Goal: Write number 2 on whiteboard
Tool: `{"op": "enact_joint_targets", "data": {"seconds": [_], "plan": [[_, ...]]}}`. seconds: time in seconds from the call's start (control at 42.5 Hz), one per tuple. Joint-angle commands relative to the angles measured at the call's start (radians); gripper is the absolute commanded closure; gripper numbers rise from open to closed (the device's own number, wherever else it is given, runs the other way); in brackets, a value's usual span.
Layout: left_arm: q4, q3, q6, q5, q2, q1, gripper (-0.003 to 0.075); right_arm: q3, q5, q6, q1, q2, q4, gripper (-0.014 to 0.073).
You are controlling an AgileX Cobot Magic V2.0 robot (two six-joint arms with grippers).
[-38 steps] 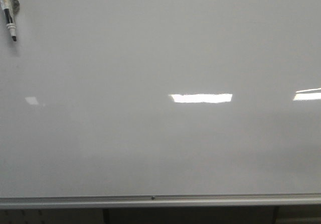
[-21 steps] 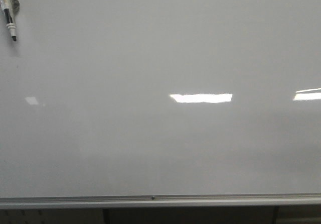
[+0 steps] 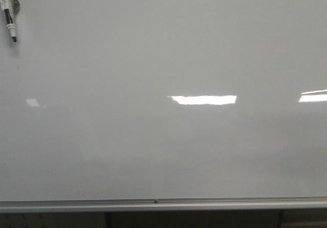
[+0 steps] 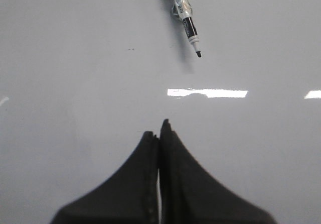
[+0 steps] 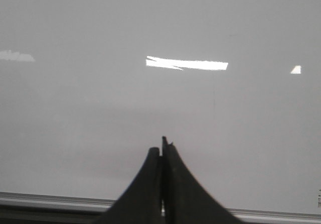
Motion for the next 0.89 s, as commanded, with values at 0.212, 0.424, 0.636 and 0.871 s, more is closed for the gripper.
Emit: {"op": "enact_joint_targets", "data": {"seconds": [0.212, 0.424, 0.636, 0.871], "plan": [[-0.001, 0.023, -0.009, -0.086, -0.017, -0.008, 0.0740, 0.000, -0.089, -0.001, -0.006, -0.015, -0.006, 0.0712], [-0.001, 0.023, -0.009, -0.098, -0.017, -0.008, 0.0740, -0.002, -0.189, -0.001, -0.006, -0.015, -0.006, 0.0712], [-0.001, 0.023, -0.009, -0.153, -0.017, -0.008, 0.0740, -0.025, -0.229, 0.000, -0.006, -0.015, -0.005, 0.0712], [0.001, -0.034, -0.009, -0.369, -0.015, -0.008, 0.0739, -0.203, -0.079, 0.001, -0.006, -0.002, 0.006, 0.0711]]}}
